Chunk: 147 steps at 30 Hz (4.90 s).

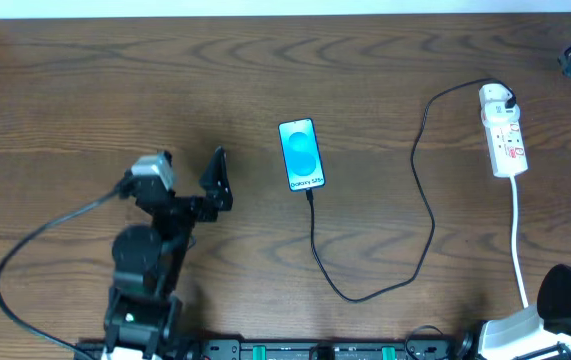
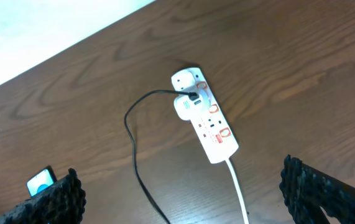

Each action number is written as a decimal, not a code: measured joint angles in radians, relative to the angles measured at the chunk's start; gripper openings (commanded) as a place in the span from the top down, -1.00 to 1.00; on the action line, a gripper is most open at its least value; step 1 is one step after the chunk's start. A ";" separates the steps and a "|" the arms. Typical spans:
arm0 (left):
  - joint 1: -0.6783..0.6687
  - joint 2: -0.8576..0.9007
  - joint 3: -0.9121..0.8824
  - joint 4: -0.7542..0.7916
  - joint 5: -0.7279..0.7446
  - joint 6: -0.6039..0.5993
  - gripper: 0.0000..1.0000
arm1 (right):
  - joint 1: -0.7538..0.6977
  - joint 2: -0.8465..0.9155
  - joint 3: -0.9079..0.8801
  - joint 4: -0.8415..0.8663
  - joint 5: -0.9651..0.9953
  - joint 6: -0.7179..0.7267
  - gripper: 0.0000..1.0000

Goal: Plug charger to phone and switch on socket

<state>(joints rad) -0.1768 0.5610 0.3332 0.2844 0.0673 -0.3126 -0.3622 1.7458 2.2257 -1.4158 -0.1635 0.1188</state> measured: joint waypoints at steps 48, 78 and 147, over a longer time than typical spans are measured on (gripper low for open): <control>0.151 -0.550 -0.311 -0.315 -0.034 0.191 -0.96 | 0.000 0.000 0.000 0.000 0.000 0.003 -0.99; 0.177 -0.550 -0.311 -0.317 -0.013 0.210 -0.96 | 0.000 0.000 0.000 0.000 0.000 0.003 -0.99; 0.177 -0.550 -0.311 -0.318 -0.013 0.213 -0.96 | 0.348 -0.375 -0.454 0.531 0.265 0.003 -0.99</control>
<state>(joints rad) 0.0002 0.0109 0.0219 -0.0334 0.0544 -0.0998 -0.0143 1.3708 1.7718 -0.8848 0.1017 0.1219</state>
